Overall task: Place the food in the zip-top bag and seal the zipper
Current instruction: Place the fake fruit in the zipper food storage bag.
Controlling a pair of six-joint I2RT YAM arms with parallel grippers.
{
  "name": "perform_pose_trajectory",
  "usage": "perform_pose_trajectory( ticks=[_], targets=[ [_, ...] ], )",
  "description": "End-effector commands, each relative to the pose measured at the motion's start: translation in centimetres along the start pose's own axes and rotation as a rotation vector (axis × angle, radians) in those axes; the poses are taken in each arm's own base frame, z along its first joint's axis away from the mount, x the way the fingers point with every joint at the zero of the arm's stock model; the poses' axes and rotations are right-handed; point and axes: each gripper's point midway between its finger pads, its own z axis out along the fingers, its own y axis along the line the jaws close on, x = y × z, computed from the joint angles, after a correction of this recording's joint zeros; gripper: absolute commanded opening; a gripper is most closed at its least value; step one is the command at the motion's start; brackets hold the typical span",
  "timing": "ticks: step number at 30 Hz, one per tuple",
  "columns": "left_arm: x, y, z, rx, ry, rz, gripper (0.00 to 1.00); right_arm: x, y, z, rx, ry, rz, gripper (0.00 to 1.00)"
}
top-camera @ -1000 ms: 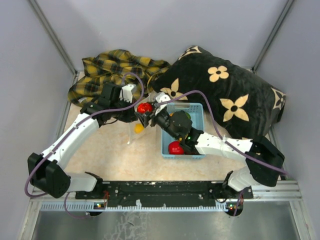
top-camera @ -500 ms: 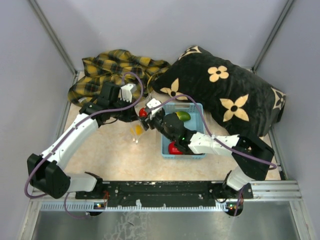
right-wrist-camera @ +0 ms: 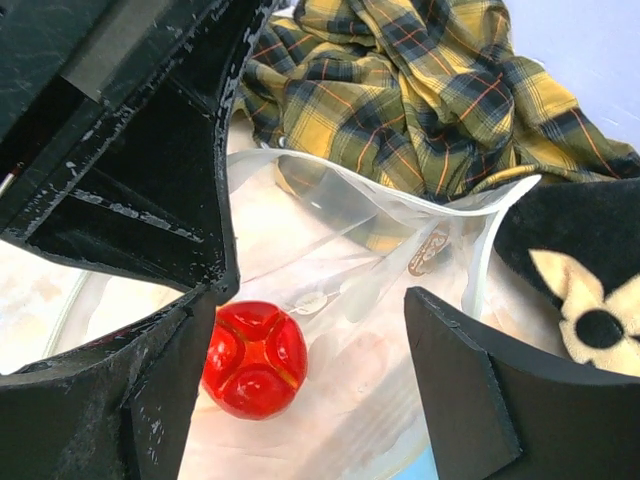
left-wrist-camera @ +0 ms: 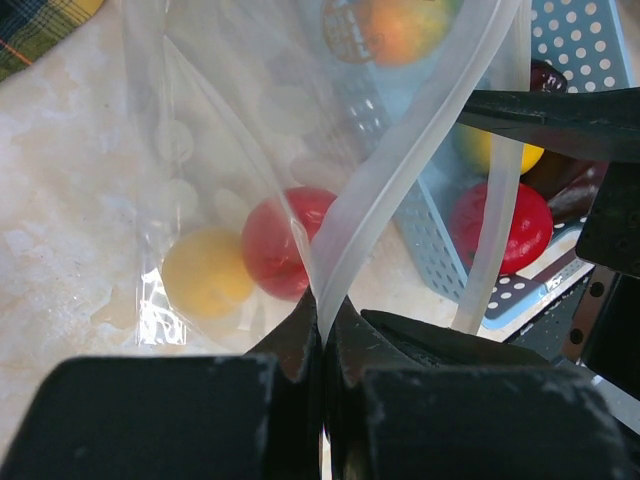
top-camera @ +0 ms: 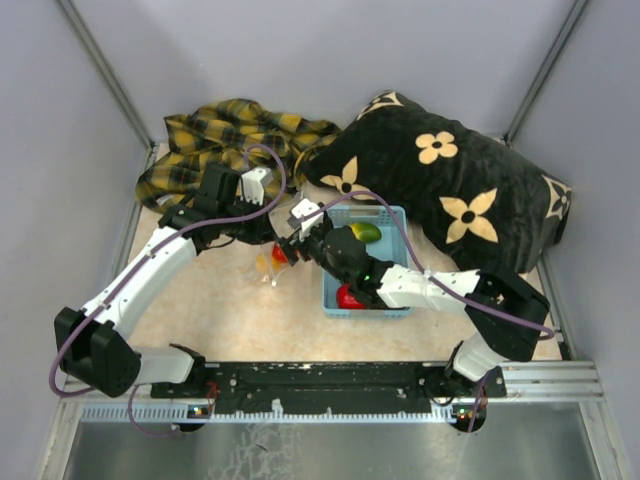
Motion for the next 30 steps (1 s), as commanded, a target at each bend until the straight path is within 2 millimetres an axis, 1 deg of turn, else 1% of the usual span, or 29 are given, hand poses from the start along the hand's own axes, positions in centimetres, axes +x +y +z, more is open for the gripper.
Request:
perform_pose_trajectory(
  ticks=[1, 4, 7, 10, 15, 20, 23, 26, 28, 30],
  targets=[
    [-0.6, -0.4, -0.4, 0.024, -0.033, 0.01, 0.0, -6.5, -0.4, -1.0, -0.002, -0.146, 0.06, 0.77],
    [-0.5, -0.1, -0.3, 0.012, -0.031, 0.004, 0.0, -7.5, -0.6, -2.0, -0.008, -0.143, 0.08, 0.77],
    [-0.4, 0.0, -0.1, 0.011, -0.024, -0.001, 0.0, -7.2, -1.0, -3.0, -0.007, -0.078, 0.082, 0.77],
    [-0.4, -0.1, -0.1, 0.013, -0.024, -0.001, 0.0, -6.5, -1.8, -4.0, 0.024, 0.012, 0.102, 0.77],
    [-0.4, -0.1, -0.1, 0.019, -0.023, -0.004, 0.0, -4.7, -2.7, -5.3, 0.081, 0.154, 0.188, 0.76],
    [-0.3, -0.2, -0.1, 0.025, -0.02, -0.006, 0.0, -2.4, -3.6, -5.6, 0.196, 0.272, 0.299, 0.71],
    [-0.4, -0.2, -0.1, 0.026, -0.022, -0.005, 0.0, -0.9, -3.6, -5.1, 0.228, 0.32, 0.332, 0.65],
    [-0.4, -0.2, -0.2, 0.024, -0.025, -0.004, 0.0, -0.2, -3.2, -4.3, 0.225, 0.344, 0.359, 0.55],
    [-0.4, -0.2, -0.2, 0.023, -0.026, -0.004, 0.0, 0.2, -2.9, -3.7, 0.218, 0.362, 0.366, 0.46],
    [-0.5, -0.2, -0.3, 0.022, -0.029, -0.004, 0.0, 0.3, -2.7, -3.3, 0.219, 0.377, 0.367, 0.34]
  ],
)
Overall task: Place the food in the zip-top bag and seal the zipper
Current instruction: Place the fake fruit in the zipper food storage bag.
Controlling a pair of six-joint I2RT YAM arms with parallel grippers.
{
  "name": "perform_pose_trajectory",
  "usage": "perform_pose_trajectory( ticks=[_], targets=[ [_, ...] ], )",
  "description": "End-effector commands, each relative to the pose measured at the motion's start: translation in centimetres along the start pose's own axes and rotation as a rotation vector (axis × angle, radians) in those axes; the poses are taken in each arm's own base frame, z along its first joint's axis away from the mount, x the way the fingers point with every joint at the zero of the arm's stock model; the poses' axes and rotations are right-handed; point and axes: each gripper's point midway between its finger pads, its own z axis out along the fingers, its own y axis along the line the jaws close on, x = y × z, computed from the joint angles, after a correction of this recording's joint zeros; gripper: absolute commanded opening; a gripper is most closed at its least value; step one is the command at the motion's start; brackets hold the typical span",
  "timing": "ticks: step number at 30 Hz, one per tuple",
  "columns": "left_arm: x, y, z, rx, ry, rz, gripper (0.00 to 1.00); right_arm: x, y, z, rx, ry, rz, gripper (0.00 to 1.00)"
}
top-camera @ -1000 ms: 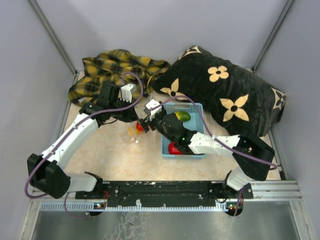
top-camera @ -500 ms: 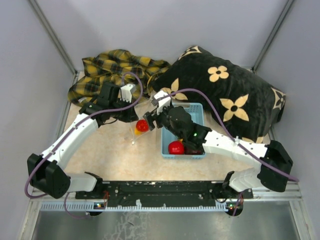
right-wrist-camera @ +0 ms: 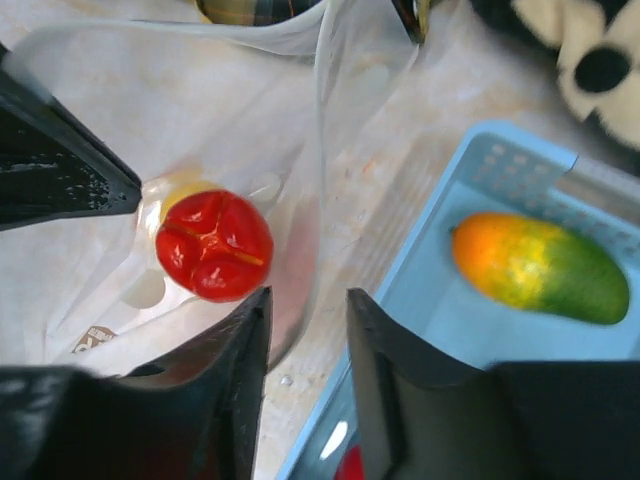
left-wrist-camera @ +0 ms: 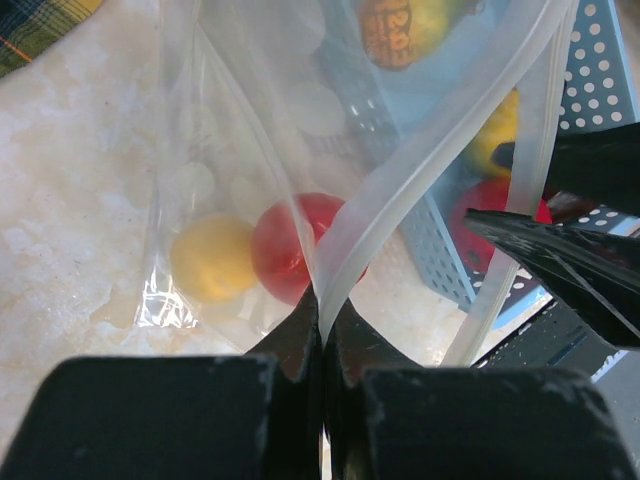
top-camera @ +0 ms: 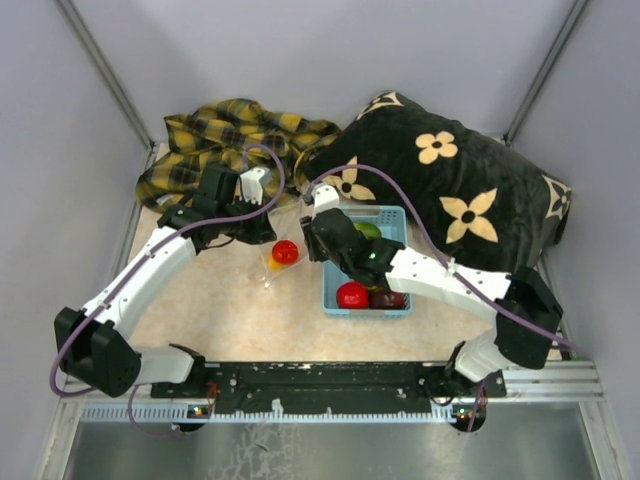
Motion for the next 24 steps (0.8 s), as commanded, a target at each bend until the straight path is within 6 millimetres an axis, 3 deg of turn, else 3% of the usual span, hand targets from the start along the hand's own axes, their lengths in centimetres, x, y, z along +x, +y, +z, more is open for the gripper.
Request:
perform_pose_trajectory(
  ticks=[1, 5, 10, 13, 20, 24],
  targets=[
    [-0.7, -0.2, -0.4, 0.014, -0.035, 0.004, 0.0, -2.7, 0.7, 0.4, 0.008, -0.025, 0.068, 0.27],
    [-0.7, 0.0, -0.5, 0.002, -0.04, 0.005, 0.0, -4.8, 0.5, -0.2, 0.024, -0.048, 0.06, 0.0],
    [-0.8, 0.4, -0.6, -0.024, -0.045, 0.004, 0.0, -8.1, 1.0, -2.2, -0.002, -0.082, 0.052, 0.0],
    [-0.8, 1.0, -0.6, -0.053, -0.046, 0.0, 0.0, -8.9, 0.3, -2.8, 0.012, -0.091, 0.04, 0.0],
    [-0.8, 2.3, -1.0, -0.112, -0.056, -0.01, 0.0, -7.0, -3.9, -1.9, 0.111, -0.027, 0.066, 0.0],
    [-1.1, 2.1, -1.2, -0.092, -0.066, -0.014, 0.0, -6.5, -2.4, -1.4, 0.017, 0.0, 0.053, 0.01]
  ],
)
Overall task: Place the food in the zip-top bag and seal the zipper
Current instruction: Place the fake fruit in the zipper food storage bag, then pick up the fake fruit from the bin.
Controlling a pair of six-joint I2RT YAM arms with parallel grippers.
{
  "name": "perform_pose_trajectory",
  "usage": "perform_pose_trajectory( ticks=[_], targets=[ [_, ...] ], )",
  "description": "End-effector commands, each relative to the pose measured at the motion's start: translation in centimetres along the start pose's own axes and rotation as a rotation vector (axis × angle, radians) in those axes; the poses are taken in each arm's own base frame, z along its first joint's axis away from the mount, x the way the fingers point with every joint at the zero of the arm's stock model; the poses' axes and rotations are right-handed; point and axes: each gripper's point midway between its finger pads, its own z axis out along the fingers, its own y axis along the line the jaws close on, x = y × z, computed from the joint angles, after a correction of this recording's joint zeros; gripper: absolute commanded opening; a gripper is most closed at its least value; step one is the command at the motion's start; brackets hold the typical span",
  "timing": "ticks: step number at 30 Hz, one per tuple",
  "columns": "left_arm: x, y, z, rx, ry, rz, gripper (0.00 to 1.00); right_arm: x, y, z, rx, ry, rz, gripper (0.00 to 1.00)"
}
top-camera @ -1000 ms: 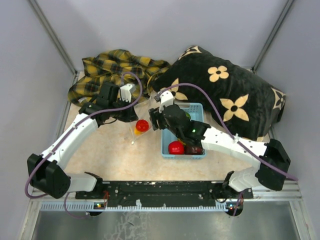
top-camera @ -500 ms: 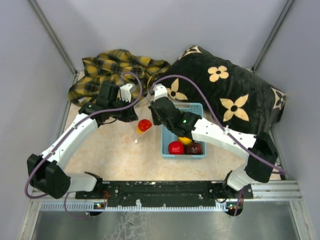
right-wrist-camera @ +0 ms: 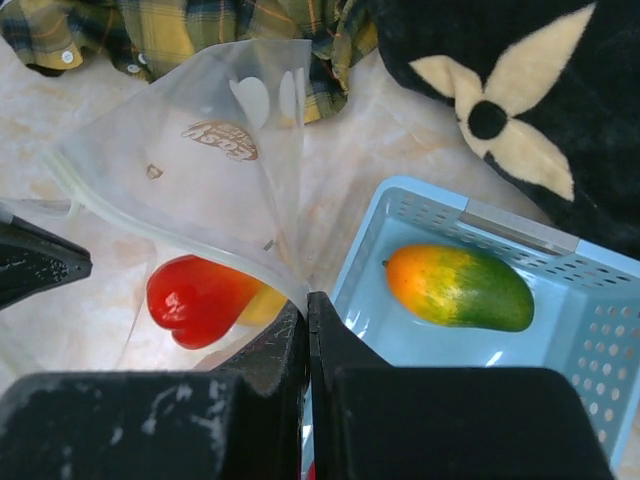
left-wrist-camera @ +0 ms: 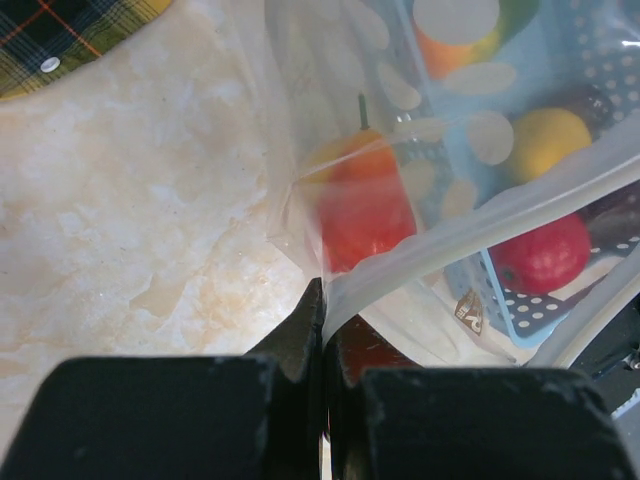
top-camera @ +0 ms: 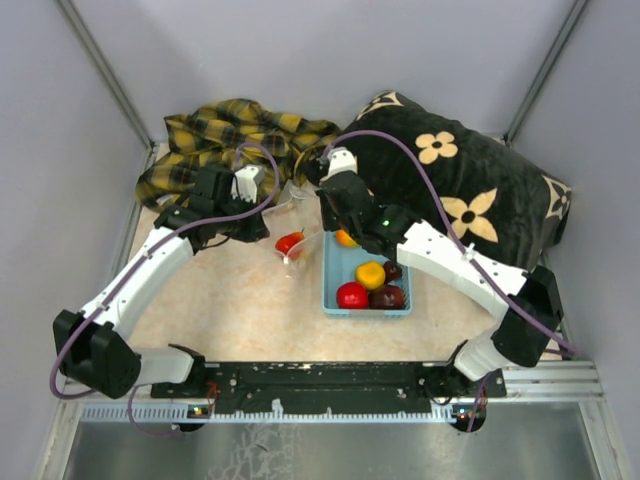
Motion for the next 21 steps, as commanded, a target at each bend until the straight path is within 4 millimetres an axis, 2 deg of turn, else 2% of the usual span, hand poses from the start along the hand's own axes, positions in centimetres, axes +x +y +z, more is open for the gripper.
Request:
perform_pose_trajectory(
  ticks=[1, 5, 12, 16, 21],
  targets=[
    [-0.8, 0.0, -0.8, 0.005, -0.045, 0.0, 0.0, -0.9, 1.6, -1.0, -0.111, -0.016, -0.01, 0.03],
    [-0.8, -0.2, -0.9, 0.013, -0.046, 0.0, 0.0, -1.0, 2.6, -1.4, -0.173, -0.018, -0.034, 0.12],
    [-0.9, -0.1, -1.0, 0.011, -0.052, 0.0, 0.0, -0.8, 3.8, -3.6, -0.3, -0.015, -0.083, 0.37],
    [-0.9, -0.2, -1.0, 0.014, -0.052, 0.0, 0.0, 0.5, 2.4, -4.4, -0.262, 0.024, -0.105, 0.43],
    [-0.9, -0.3, -1.1, 0.02, -0.056, 0.002, 0.0, 2.5, -0.7, -4.7, -0.158, 0.079, -0.124, 0.5]
  ],
)
